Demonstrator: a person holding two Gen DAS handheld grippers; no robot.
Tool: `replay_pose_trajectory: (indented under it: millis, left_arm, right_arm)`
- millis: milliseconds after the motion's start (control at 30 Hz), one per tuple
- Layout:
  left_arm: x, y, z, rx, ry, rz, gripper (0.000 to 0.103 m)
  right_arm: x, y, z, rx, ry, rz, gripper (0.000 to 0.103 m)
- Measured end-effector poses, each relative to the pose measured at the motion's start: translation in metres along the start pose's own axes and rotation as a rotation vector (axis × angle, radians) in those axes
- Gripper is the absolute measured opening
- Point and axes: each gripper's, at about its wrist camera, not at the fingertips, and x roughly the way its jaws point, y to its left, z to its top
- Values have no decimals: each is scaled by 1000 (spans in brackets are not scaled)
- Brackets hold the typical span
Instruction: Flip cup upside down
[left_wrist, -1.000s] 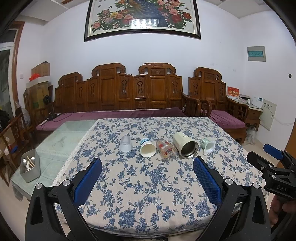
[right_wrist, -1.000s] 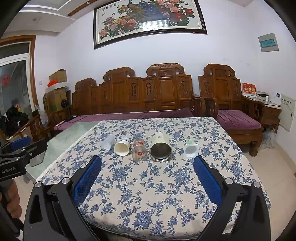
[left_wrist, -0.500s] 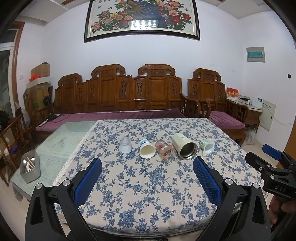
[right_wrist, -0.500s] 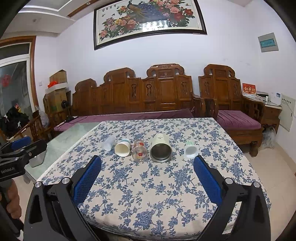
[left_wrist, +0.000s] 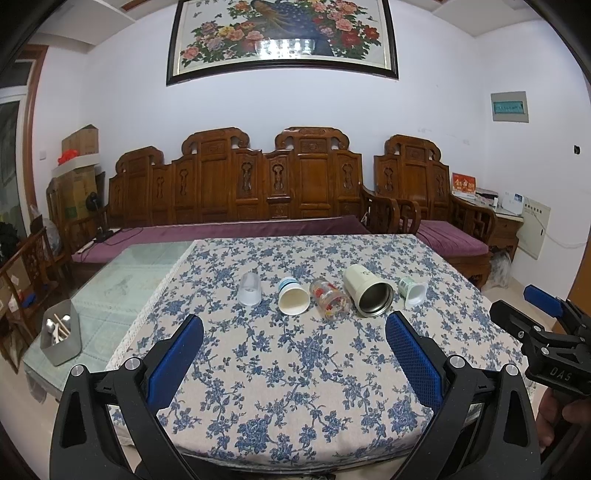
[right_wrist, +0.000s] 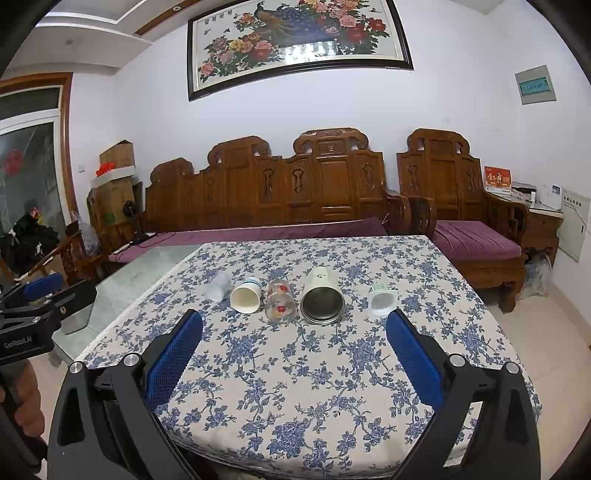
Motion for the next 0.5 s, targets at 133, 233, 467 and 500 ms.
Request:
replay_pose_trajectory:
  millis: [133,233,467,500]
  left_arm:
    - [0,0,-1,0,0,0,95]
    - [0,0,0,1,1,-1,95]
    - [-1,-1,-1,2,0,0,95]
    - [0,-1,-2,3,1,0,95]
  right_arm:
    - [0,0,0,0,0,0,100]
    - [0,0,0,0,-1,1,100]
    - [-1,1,2,-4,-5,-1,100]
    - [-2,1,2,-4,-5,0,100]
